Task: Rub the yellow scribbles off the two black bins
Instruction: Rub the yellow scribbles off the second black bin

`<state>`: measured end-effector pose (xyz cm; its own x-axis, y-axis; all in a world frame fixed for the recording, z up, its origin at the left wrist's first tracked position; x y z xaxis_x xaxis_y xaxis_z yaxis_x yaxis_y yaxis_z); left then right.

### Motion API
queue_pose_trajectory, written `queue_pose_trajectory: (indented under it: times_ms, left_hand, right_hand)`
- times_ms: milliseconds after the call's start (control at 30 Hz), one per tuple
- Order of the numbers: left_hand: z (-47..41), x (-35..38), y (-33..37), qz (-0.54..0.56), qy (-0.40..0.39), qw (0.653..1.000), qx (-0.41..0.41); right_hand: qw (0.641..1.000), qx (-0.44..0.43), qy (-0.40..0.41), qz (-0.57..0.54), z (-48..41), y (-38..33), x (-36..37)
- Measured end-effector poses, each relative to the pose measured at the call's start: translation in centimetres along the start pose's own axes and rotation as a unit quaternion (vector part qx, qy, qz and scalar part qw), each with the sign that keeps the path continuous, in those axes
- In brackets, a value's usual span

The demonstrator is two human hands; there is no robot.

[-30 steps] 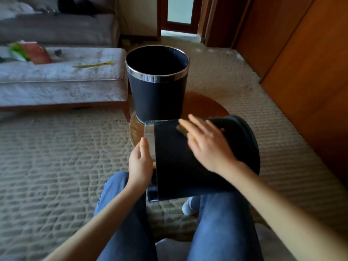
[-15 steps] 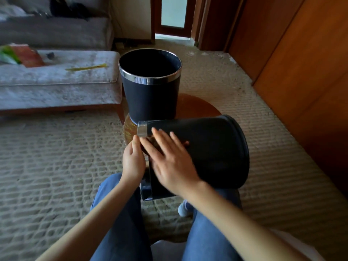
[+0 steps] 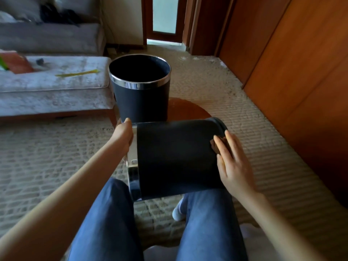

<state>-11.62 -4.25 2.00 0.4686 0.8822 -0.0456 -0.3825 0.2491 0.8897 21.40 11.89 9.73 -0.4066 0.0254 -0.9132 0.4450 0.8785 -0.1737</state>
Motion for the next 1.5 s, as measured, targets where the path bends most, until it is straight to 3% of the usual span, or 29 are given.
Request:
queue_pose_trajectory:
  times_ms: [267, 400, 500, 600, 700, 800, 933, 1100, 1300, 1433, 1500]
  left_hand:
    - [5.0, -2.2, 0.5, -0.060, 0.065, 0.980, 0.179]
    - [8.3, -3.1, -1.5, -0.062, 0.077, 0.973, 0.208]
    - [10.8, -3.4, -3.3, -0.056, 0.089, 0.969, 0.223]
    - [12.4, -3.7, -4.3, -0.057, 0.099, 0.966, 0.231]
    - [12.1, -3.5, -3.8, -0.025, 0.103, 0.971, 0.215]
    - [10.3, -3.5, -3.2, 0.010, 0.104, 0.978, 0.179]
    - [8.9, -3.1, -1.8, 0.005, 0.094, 0.981, 0.171]
    - [9.3, -2.8, -1.9, -0.004, 0.083, 0.977, 0.199]
    - [11.2, -2.4, -3.3, 0.003, 0.090, 0.972, 0.219]
    - [12.7, -2.5, -4.2, 0.004, 0.090, 0.970, 0.226]
    - [13.5, -2.4, -4.4, 0.009, 0.088, 0.968, 0.233]
  right_hand:
    - [1.000, -0.007, 0.025, -0.014, -0.7, -1.4, 1.6]
    - [0.998, -0.021, 0.053, -0.014, -5.3, -2.4, 0.5]
    - [0.996, 0.028, -0.088, -0.005, -10.9, -2.3, 1.3]
    - [0.956, 0.079, -0.282, -0.009, -15.0, -1.1, 4.9]
    - [0.931, 0.091, -0.354, 0.000, -17.2, -0.6, 7.3]
    - [0.947, 0.066, -0.316, 0.002, -16.9, -1.1, 6.7]
    - [0.984, -0.104, -0.138, -0.043, -8.4, -7.4, 2.0]
    - [0.969, -0.213, -0.127, -0.018, -2.3, -10.1, 2.9]
    - [0.982, -0.100, -0.148, -0.060, -11.2, -10.0, 3.5]
    - [0.938, 0.005, -0.337, -0.079, -17.7, -9.7, 8.1]
    - [0.923, 0.014, -0.380, -0.055, -18.7, -10.3, 9.5]
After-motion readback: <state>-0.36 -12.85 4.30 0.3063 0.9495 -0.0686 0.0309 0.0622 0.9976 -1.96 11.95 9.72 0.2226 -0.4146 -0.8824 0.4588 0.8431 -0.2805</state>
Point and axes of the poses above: each hand's wrist, its own z-axis away from the middle knuckle, its own x-axis out of the palm, y = z × x, the point moved 9 cm from there along -z, towards the middle knuckle, and after that the axes turned 5 degrees about -y, right-handed, at the moved point
